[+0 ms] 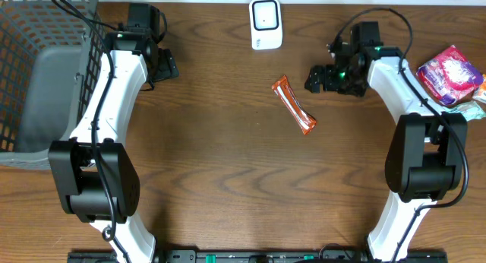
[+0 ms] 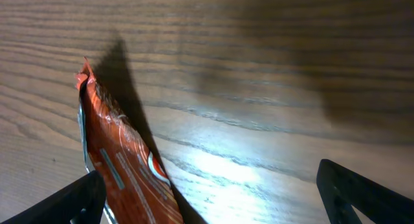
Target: Scan the item barcode
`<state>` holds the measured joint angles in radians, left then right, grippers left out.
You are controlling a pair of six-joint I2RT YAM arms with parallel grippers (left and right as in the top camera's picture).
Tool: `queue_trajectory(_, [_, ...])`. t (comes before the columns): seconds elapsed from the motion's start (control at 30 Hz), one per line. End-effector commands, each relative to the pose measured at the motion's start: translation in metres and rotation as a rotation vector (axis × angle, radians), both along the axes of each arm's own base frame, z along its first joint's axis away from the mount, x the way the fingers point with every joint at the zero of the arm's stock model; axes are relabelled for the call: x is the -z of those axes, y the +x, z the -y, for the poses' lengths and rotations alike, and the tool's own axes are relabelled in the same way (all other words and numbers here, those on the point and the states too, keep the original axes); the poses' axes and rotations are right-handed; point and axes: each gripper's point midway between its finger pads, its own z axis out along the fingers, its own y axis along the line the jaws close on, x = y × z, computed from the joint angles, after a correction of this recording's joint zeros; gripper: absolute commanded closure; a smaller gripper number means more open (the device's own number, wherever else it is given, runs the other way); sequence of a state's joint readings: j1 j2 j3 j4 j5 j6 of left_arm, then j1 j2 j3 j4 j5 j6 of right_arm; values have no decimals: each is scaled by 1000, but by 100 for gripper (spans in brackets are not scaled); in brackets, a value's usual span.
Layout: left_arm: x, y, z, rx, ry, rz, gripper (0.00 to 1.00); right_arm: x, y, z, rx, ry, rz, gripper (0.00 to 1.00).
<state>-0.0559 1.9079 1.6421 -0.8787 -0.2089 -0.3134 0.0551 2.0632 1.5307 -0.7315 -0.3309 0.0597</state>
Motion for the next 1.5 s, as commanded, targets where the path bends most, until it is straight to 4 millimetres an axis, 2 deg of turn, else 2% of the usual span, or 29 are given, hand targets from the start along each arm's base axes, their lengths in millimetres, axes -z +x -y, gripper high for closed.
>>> queue_trajectory(0.0, [0, -2, -2, -1, 10, -4, 1, -2, -3, -9, -32, 55, 18, 1])
queue_trajectory(0.5, [0, -2, -2, -1, 10, -4, 1, 4, -7, -11, -29, 68, 10, 1])
queue_trajectory(0.7, [0, -2, -2, -1, 10, -4, 1, -6, -10, -31, -107, 177, 26, 1])
queue_trajectory(0.97, [0, -2, -2, -1, 10, -4, 1, -6, -15, -48, -161, 173, 30, 1])
queue_trajectory(1.2, [0, -2, -2, -1, 10, -4, 1, 1, -18, -55, -181, 96, 30, 1])
queue_trajectory(1.47, [0, -2, -2, -1, 10, -4, 1, 1, -19, -60, -191, 94, 30, 1])
